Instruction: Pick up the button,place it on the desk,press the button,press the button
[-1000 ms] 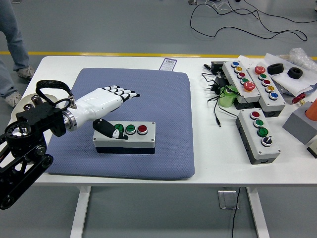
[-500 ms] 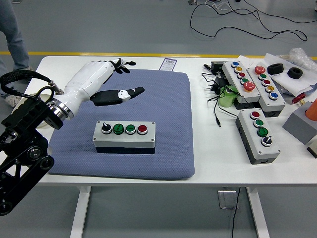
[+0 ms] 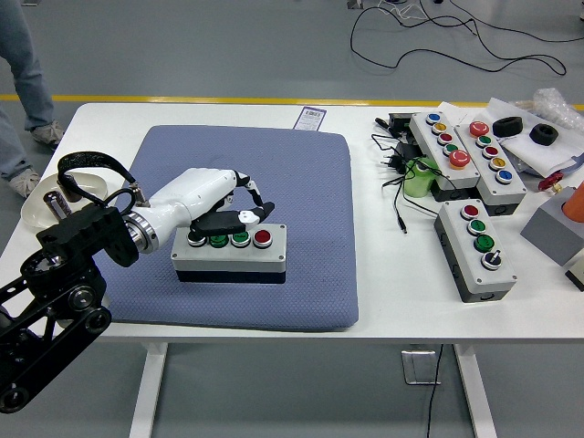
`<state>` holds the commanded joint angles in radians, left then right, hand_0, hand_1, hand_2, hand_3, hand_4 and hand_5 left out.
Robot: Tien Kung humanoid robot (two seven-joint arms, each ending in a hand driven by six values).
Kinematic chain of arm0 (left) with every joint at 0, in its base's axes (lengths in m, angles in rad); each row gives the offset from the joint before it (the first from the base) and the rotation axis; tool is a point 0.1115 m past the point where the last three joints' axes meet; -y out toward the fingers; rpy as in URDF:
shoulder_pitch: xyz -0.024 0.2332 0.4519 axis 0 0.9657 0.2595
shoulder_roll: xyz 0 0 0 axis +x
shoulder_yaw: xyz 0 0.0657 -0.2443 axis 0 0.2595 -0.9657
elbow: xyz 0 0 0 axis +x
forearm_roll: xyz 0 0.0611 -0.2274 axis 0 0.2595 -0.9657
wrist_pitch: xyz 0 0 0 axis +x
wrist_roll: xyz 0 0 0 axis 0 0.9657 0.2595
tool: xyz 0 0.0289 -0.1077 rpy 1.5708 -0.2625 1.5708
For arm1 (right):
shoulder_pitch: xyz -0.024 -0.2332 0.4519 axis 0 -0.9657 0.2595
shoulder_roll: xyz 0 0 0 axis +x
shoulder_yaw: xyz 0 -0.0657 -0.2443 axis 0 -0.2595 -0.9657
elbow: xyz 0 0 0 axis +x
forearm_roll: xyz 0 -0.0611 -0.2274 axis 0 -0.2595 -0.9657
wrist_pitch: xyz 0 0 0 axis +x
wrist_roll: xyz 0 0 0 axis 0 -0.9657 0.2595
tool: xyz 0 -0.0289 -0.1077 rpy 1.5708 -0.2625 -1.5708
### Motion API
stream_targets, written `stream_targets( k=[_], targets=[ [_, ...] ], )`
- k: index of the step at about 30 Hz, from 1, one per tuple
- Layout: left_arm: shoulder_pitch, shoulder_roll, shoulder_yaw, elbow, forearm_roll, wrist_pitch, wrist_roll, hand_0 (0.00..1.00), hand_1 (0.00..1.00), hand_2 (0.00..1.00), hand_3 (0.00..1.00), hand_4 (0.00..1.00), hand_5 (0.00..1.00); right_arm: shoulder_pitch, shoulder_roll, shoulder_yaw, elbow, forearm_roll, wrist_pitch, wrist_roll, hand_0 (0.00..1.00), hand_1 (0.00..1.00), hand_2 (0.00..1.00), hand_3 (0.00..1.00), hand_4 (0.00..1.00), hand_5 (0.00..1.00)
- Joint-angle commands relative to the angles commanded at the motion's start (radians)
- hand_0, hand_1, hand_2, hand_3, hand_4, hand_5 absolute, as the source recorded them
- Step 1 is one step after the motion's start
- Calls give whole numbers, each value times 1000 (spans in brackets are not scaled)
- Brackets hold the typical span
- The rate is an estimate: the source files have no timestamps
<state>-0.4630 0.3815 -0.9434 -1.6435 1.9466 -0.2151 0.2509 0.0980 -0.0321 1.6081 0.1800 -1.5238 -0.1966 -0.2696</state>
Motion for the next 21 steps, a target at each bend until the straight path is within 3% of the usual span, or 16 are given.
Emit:
stream_targets(
  k=[8,21],
  targets=[
    [1,-3,34,0,-4,-1,5,6,2,2,621,605,998,-1,1,0,0,0,0,-2,659,652,707,609,469,327],
    [-2,-13,67,52,-6,21,9,5,2,2,629,601,998,-4,-1,2,0,-3,-1,-1,659,652,707,609,469,326]
  ],
)
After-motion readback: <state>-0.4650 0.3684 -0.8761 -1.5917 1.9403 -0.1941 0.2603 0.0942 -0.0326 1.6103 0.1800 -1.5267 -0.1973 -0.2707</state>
